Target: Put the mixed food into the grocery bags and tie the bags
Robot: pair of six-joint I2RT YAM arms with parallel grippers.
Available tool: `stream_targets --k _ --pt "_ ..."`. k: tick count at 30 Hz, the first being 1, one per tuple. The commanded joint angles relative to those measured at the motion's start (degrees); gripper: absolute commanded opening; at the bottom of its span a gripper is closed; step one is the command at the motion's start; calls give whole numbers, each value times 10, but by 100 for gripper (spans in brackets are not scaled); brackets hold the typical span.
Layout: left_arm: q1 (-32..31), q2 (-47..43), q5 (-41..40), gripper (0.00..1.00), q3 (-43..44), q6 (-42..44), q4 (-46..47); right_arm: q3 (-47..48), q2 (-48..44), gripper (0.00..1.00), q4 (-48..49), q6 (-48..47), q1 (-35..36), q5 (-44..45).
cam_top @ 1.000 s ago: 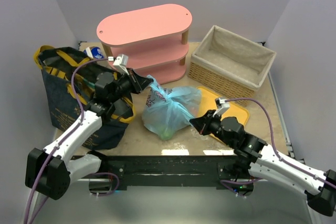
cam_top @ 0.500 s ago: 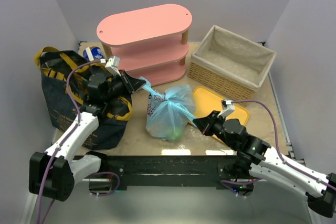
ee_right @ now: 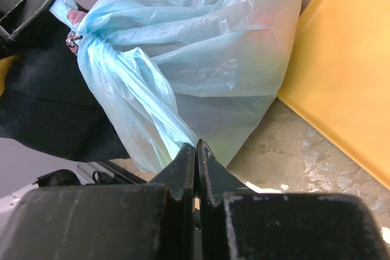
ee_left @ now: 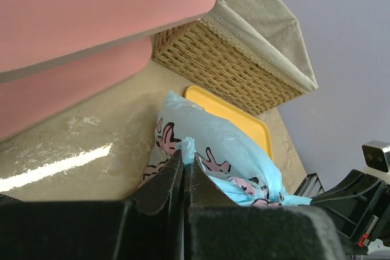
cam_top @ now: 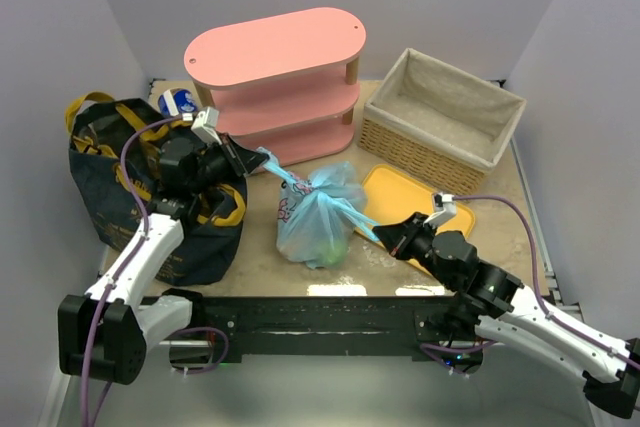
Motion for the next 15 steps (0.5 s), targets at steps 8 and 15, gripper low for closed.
stream_targets --k 8,15 --pt "107 -12 -184 0 49 60 47 -17 -23 0 -151 -7 -7 105" --pt "93 -8 -167 0 72 106 37 -21 -13 0 -123 -32 -7 87"
